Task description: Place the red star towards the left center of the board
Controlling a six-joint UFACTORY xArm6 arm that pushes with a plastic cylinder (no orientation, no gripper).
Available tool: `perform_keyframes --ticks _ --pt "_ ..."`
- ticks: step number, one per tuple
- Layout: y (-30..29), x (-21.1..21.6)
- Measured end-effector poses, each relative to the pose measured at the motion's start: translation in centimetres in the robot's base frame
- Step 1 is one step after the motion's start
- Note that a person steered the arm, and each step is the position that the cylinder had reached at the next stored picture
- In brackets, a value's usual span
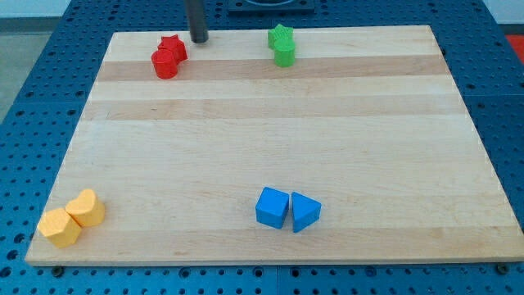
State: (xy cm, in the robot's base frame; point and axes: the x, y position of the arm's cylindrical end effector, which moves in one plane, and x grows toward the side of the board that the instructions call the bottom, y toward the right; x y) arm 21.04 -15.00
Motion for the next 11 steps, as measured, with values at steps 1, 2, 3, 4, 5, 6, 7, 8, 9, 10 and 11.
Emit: perform_keyframes --ticks 1,2,3,4,5,6,7,8,9,10,11 --pt "-3.1 0.4" --pt "-4.5 1.2" --pt "-4.5 3.1" --pt "-5.2 5.8" --pt "-6.1 7.9" --pt "-6.1 10.0" --pt "-6.1 12.5" --pt "-6.2 15.1" --pt "-6.7 17.0" --pt "-6.6 17.0" --pt "-4.6 14.6"
